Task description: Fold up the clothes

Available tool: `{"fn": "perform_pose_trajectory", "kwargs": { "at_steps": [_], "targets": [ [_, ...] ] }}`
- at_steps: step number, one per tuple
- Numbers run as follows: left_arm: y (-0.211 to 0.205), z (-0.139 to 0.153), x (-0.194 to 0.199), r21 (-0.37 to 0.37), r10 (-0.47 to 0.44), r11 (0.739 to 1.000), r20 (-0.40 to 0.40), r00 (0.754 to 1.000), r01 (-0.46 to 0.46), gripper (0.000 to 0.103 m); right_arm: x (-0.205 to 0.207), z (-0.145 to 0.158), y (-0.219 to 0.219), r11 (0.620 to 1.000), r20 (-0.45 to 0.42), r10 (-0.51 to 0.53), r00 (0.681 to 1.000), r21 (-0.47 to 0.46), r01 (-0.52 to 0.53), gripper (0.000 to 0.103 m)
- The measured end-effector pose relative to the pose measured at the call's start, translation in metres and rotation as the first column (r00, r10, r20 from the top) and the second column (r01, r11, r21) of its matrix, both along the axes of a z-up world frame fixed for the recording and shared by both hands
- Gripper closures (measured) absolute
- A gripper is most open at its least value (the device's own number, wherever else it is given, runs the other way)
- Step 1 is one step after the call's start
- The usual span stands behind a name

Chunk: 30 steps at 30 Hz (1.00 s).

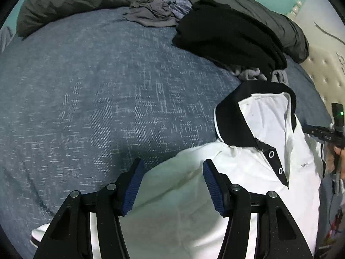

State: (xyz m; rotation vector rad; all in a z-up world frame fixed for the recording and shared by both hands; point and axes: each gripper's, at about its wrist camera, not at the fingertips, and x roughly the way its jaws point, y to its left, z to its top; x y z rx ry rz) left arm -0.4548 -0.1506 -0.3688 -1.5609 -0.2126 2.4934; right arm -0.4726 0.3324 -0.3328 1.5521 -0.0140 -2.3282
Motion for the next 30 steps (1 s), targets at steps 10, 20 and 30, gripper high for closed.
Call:
{"fn": "perform_pose_trajectory", "kwargs": {
  "at_steps": [10,20,30],
  "targets": [
    [0.000,-0.004,-0.004,-0.016,-0.004,1.000,-0.020,1.000,0.004,0.094,0.007,-0.002,0.004,1.000,-0.027,0.014,1.000,0.003,-0.014,0.101],
    [-0.018,0.014,-0.020,-0.060,0.129,0.989,-0.099,0.987,-0.135,0.098,0.006,0.017,0.014,0.993,-0.140,-0.068,0.988,0.083,0.081,0.102],
    [-0.035,-0.002,-0.040,-0.066,0.208,0.975,-0.068,0.976,-0.212,0.098,-0.014,-0.003,0.015,0.981,-0.130,-0.138,0.982,0.122,0.153,0.102]
  ]
}}
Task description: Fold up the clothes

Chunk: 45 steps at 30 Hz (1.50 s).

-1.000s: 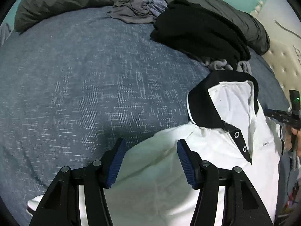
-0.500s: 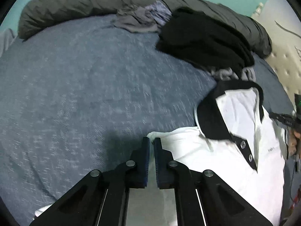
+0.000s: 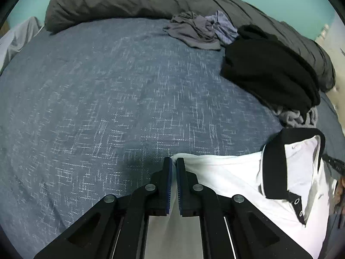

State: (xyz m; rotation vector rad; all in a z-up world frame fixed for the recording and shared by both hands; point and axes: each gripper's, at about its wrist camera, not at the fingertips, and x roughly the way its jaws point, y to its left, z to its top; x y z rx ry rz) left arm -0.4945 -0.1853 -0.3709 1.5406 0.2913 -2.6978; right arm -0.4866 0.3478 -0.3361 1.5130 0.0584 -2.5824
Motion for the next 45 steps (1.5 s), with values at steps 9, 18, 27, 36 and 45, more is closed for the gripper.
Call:
{"fn": "perform_pose_trajectory", "kwargs": {
  "at_steps": [9,18,27,36,45],
  "targets": [
    [0.014,0.033,0.005,-0.028,0.030,0.999,-0.100,0.995,-0.033,0.043,0.001,0.032,0.005,0.995,-0.103,-0.056,0.993,-0.091,0.046,0.089],
    [0.116,0.031,-0.031,-0.028,-0.205,0.978,-0.018,0.979,0.205,0.042,-0.015,0.040,-0.078,0.989,-0.072,0.130,0.989,-0.065,-0.135,0.061],
    [0.130,0.019,-0.046,-0.046,-0.203,0.978,0.015,0.979,0.204,0.042,-0.026,0.032,-0.106,0.983,-0.086,0.185,0.979,0.032,-0.182,0.061],
    [0.141,0.006,-0.054,-0.069,-0.239,0.968,0.052,0.970,0.243,0.079,-0.026,0.021,-0.128,0.968,-0.048,0.240,0.970,0.093,-0.235,0.051],
    [0.143,0.031,-0.073,-0.117,-0.219,0.970,-0.034,0.975,0.214,0.098,-0.041,0.029,-0.102,0.990,-0.121,0.136,0.983,0.040,-0.132,0.098]
  ]
}}
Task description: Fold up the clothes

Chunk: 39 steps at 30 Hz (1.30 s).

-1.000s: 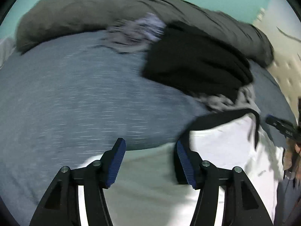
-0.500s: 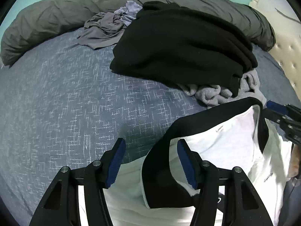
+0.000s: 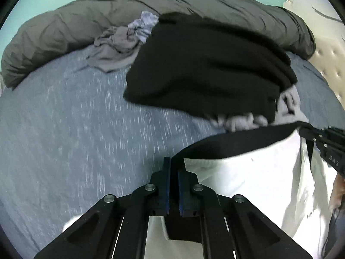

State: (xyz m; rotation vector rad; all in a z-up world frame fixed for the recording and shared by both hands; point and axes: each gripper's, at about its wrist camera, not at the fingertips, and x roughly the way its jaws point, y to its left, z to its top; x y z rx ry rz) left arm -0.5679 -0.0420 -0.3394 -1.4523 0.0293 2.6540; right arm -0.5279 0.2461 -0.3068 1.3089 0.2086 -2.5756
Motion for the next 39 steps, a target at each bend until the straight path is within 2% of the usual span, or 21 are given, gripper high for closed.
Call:
{"fn": "perform_pose_trajectory", "kwargs": {
  "at_steps": [4,7,12,14,16,18,19,21,23,25,28,31,33,37,39],
  "targets": [
    [0.007,0.007,-0.018,-0.028,0.011,1.000,-0.009,1.000,-0.011,0.098,-0.008,0.006,0.004,0.999,-0.032,-0.025,0.999,-0.022,0.024,0.098],
    [0.006,-0.002,-0.026,-0.025,0.033,0.999,0.016,0.999,-0.032,0.098,-0.014,0.002,-0.006,1.000,-0.050,-0.020,0.999,-0.014,0.019,0.098],
    [0.003,-0.021,-0.029,-0.006,0.042,0.999,0.051,0.998,-0.042,0.095,-0.021,-0.010,-0.013,1.000,-0.028,-0.011,1.000,0.012,0.011,0.098],
    [0.002,-0.024,-0.029,0.016,0.030,0.999,0.056,0.998,-0.031,0.095,-0.023,-0.012,-0.011,1.000,-0.010,-0.013,1.000,-0.018,0.012,0.097],
    [0.001,-0.025,-0.028,0.055,0.016,0.998,0.064,0.998,-0.019,0.083,-0.026,-0.013,-0.008,0.998,0.011,-0.011,1.000,-0.063,0.011,0.096],
    [-0.003,-0.016,-0.023,0.072,0.011,0.997,0.034,0.999,-0.013,0.036,-0.029,-0.010,-0.002,0.994,0.022,-0.006,1.000,-0.105,0.009,0.095],
    [-0.005,-0.011,-0.021,0.075,0.011,0.997,0.017,1.000,-0.012,0.032,-0.030,-0.008,0.003,0.990,0.026,0.000,1.000,-0.143,0.004,0.091],
    [-0.011,0.000,-0.016,0.090,0.016,0.996,-0.001,1.000,-0.016,0.032,-0.030,-0.004,0.012,0.981,0.038,0.005,0.999,-0.196,0.003,0.079],
    [-0.019,0.010,-0.009,0.108,0.026,0.994,-0.012,1.000,-0.024,0.032,-0.028,0.008,0.019,0.979,0.012,0.012,1.000,-0.203,-0.009,0.057],
    [-0.028,0.018,-0.002,0.129,0.041,0.991,-0.020,0.999,-0.038,0.032,-0.026,0.018,0.025,0.974,-0.005,0.016,1.000,-0.225,-0.017,0.048],
    [-0.039,0.023,0.008,0.145,0.061,0.988,-0.023,0.998,-0.057,0.032,-0.024,0.024,0.030,0.980,-0.004,0.012,1.000,-0.198,-0.012,0.047],
    [-0.049,0.018,0.014,0.143,0.073,0.987,-0.009,0.997,-0.071,0.032,-0.023,0.016,0.029,0.983,0.050,0.002,0.999,-0.186,0.007,0.043],
    [-0.053,0.017,0.020,0.143,0.076,0.987,0.000,0.997,-0.076,0.032,-0.023,0.010,0.019,0.994,0.060,-0.006,0.998,-0.112,0.013,0.043],
    [-0.068,0.009,0.021,0.109,0.091,0.990,0.006,0.996,-0.092,0.032,-0.024,0.005,0.006,0.997,0.065,-0.015,0.998,-0.071,0.020,0.043],
    [-0.075,0.002,0.021,0.074,0.082,0.994,0.013,0.997,-0.083,0.032,-0.024,0.009,0.005,0.997,0.040,-0.024,0.999,-0.069,0.027,0.043]
  ]
}}
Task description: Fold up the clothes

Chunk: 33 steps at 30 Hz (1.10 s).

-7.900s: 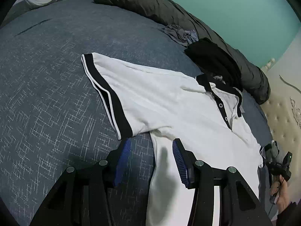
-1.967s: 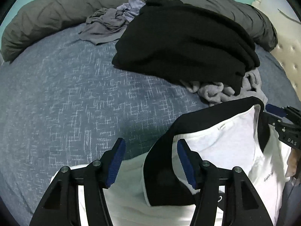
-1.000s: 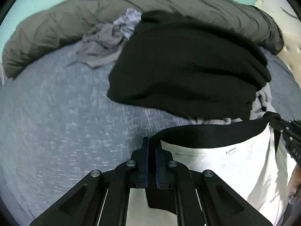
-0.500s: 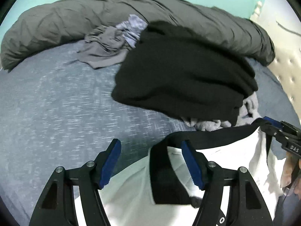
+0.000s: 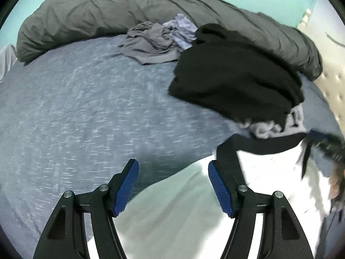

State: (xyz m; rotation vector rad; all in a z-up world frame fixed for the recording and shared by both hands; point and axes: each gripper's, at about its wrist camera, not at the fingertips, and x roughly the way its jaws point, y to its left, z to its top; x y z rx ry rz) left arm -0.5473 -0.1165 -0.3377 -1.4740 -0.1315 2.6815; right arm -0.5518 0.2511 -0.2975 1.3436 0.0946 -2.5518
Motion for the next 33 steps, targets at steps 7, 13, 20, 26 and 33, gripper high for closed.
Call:
{"fn": "perform_pose_trajectory", "kwargs": {
  "at_steps": [7,13,20,26,33],
  "targets": [
    [-0.013,-0.024,0.008,-0.032,-0.023,0.999,0.036,0.999,0.024,0.047,0.012,0.033,0.048,0.991,-0.147,-0.044,0.988,-0.134,0.024,0.043],
    [-0.013,-0.035,0.016,-0.049,-0.037,0.998,0.044,0.998,0.039,0.078,0.018,-0.005,0.077,0.999,-0.018,-0.006,1.000,-0.041,0.005,0.052],
    [-0.009,-0.035,0.019,-0.068,-0.049,0.996,0.037,0.998,0.051,0.101,0.023,-0.047,0.074,0.999,0.093,0.043,0.995,-0.023,-0.041,0.094],
    [-0.014,-0.036,0.020,-0.077,-0.026,0.997,0.020,0.999,0.028,0.101,0.024,-0.045,0.070,0.999,0.035,0.001,0.999,0.032,-0.002,0.101],
    [-0.011,-0.038,0.020,-0.079,-0.017,0.997,0.011,1.000,0.017,0.101,0.021,-0.046,0.072,0.998,0.054,-0.042,0.998,0.051,0.039,0.101]
  ]
}}
